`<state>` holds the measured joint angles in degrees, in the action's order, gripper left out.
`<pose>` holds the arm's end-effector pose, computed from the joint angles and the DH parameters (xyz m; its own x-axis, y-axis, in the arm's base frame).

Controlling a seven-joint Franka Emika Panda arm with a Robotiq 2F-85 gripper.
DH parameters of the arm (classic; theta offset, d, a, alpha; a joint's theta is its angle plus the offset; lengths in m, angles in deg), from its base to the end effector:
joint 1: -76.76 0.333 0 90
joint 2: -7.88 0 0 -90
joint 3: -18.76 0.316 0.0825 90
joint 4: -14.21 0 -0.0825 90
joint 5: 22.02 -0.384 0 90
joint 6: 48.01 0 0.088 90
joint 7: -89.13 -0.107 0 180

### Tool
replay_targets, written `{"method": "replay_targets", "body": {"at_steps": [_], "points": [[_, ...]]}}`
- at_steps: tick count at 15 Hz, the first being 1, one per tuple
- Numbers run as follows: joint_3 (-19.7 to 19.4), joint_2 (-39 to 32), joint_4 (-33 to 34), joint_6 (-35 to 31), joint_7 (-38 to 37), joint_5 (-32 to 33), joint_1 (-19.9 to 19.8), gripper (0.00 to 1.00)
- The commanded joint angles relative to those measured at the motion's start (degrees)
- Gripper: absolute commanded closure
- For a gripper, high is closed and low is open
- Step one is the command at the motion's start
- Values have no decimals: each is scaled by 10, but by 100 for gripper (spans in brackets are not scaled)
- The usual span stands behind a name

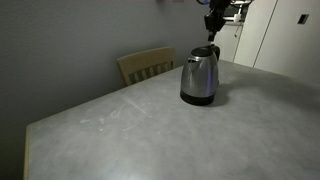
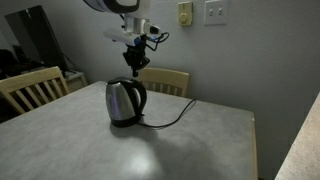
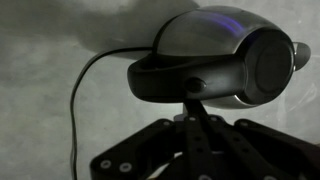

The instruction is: Press the button on the handle of the kettle to open it

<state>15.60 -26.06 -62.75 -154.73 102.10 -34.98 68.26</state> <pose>0.7039 -0.1193 0.3778 0.9987 -0.0385 -0.0348 -0.0445 -0.9803 -0.1922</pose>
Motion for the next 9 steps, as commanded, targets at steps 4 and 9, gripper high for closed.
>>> {"method": "replay_targets", "body": {"at_steps": [4,9], "points": [[9,-37,73,75,-43,5,-12,100],[10,-47,107,132,-71,0,-14,100]]}}
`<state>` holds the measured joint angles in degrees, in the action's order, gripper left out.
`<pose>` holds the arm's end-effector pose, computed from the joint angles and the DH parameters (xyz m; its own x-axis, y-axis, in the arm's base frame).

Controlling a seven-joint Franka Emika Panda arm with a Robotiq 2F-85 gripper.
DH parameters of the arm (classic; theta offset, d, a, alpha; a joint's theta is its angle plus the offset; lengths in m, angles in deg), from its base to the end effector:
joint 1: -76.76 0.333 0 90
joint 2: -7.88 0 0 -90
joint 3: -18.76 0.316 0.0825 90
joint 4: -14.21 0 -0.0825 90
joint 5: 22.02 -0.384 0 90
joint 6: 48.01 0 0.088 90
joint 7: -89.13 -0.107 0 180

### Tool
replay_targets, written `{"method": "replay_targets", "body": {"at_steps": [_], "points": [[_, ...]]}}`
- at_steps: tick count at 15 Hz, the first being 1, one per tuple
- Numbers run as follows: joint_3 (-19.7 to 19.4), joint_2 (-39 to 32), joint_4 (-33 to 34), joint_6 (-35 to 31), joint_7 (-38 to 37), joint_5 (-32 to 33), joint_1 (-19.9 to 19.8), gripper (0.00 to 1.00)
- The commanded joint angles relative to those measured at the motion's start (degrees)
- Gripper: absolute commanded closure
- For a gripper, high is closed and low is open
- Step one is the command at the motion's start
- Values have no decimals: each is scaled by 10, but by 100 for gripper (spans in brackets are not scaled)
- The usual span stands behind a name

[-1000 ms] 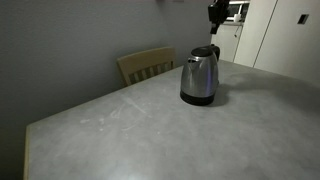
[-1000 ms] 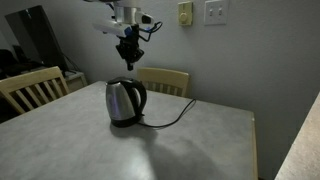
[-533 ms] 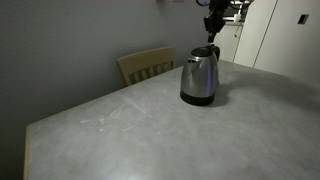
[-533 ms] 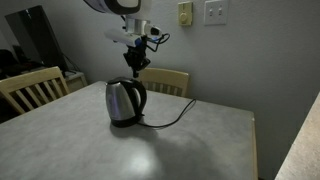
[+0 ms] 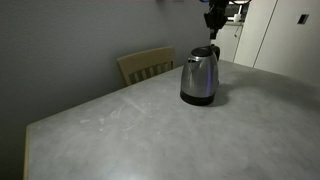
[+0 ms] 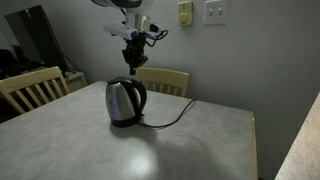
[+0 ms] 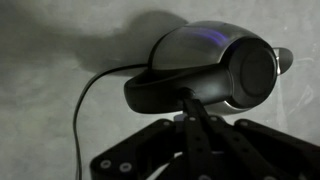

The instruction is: Press the button on the handle of the kettle to open it

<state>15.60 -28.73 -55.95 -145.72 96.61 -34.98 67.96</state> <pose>0.7074 -0.1184 0.3882 0.9856 -0.1031 -0.1338 -0.1289 -0.9709 -0.2018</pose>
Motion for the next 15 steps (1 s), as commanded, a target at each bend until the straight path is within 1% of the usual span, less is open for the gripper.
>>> {"method": "replay_targets", "body": {"at_steps": [1,7,11,15], "points": [[10,-22,45,54,-21,-3,-12,100],[13,-60,92,120,-37,-18,-18,100],[13,-96,129,116,-32,-12,-18,100],[15,-107,157,119,-33,-8,-16,100]]}}
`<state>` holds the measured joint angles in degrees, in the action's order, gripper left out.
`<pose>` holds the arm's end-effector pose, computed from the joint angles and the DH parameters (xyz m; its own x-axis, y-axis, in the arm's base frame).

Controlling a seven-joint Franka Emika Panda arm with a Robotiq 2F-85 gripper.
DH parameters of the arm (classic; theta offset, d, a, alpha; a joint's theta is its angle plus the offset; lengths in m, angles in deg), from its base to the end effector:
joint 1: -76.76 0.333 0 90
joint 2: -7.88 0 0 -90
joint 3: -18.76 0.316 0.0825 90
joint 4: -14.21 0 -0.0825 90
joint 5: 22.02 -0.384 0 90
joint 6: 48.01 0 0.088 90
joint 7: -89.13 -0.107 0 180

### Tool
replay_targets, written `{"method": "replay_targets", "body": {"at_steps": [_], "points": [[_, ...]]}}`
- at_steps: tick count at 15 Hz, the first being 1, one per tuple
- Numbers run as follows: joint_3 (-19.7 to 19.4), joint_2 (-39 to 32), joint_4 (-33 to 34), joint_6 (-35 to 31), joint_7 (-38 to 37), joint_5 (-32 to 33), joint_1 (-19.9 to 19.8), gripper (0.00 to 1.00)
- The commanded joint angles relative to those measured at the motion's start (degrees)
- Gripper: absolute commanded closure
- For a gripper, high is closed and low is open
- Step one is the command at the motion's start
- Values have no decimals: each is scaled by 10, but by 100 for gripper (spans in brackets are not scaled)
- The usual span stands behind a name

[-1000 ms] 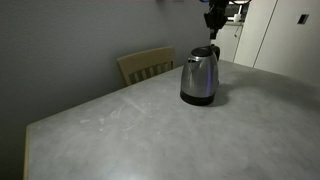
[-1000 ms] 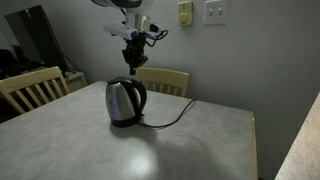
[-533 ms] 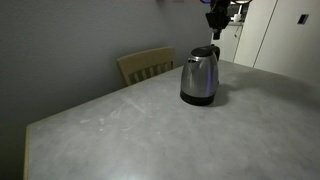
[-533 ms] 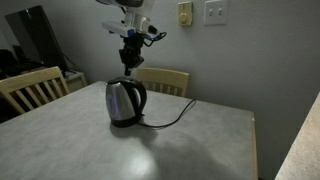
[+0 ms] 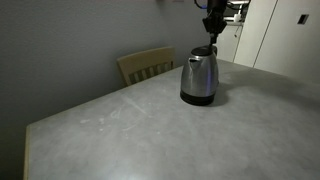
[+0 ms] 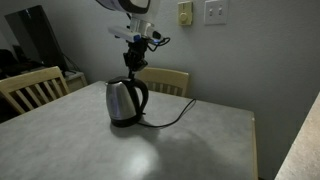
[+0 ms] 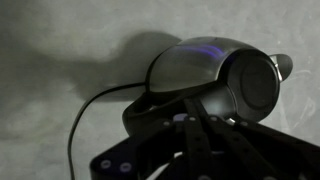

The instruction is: Press the button on the handle of the kettle to open it

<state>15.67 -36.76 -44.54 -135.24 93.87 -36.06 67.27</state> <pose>0.7195 -0.1200 0.3667 0.9590 -0.1146 -0.2591 -0.1744 -0.9595 -0.2213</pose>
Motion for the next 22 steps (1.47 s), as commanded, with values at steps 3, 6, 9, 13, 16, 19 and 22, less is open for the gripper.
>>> {"method": "replay_targets", "body": {"at_steps": [3,6,9,13,16,19,22], "points": [[5,-25,45,9,-3,-3,0,100],[6,-27,47,11,-5,-6,0,100],[4,-28,41,9,-11,-7,1,100],[1,-9,24,-6,-20,-5,3,100],[0,-7,24,-4,-25,-1,5,100],[-3,5,17,-8,-31,3,6,100],[-4,2,24,-3,-35,3,5,100]]}}
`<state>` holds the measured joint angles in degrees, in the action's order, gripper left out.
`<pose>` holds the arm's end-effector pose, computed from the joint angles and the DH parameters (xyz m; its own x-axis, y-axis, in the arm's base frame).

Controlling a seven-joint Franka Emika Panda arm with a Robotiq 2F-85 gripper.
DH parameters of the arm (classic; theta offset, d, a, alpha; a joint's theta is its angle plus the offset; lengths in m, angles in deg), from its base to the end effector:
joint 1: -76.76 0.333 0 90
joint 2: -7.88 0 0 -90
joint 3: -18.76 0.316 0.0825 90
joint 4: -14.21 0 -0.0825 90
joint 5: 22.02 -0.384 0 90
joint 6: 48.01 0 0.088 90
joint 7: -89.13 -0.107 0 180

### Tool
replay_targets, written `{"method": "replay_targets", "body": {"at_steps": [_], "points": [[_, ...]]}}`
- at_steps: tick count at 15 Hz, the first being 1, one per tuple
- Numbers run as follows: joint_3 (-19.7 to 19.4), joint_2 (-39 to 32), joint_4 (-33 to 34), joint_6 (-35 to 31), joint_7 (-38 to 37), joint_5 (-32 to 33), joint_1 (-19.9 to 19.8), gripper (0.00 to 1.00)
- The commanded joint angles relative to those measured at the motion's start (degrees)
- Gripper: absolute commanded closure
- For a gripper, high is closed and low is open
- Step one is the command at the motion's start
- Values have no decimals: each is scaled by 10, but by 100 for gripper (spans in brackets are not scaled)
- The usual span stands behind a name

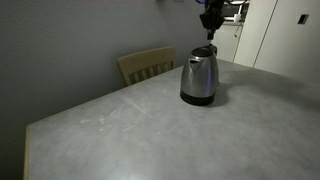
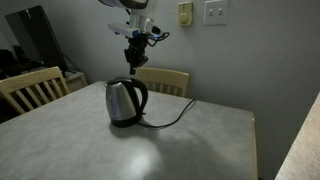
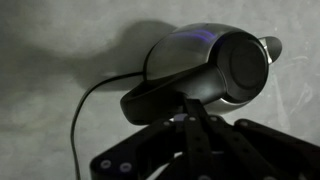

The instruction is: Press the button on the handle of the kettle to open it

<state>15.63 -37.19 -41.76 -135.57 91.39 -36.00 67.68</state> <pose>0.7273 -0.1159 0.3833 0.9629 -0.1515 -0.2233 -0.1990 -0.9576 -0.2084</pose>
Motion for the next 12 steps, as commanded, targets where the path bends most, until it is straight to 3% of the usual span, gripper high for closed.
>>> {"method": "replay_targets", "body": {"at_steps": [1,9,12], "points": [[-4,1,2,3,-11,2,0,100],[15,-74,66,51,-18,9,-7,100],[3,-82,84,64,-18,6,3,100]]}}
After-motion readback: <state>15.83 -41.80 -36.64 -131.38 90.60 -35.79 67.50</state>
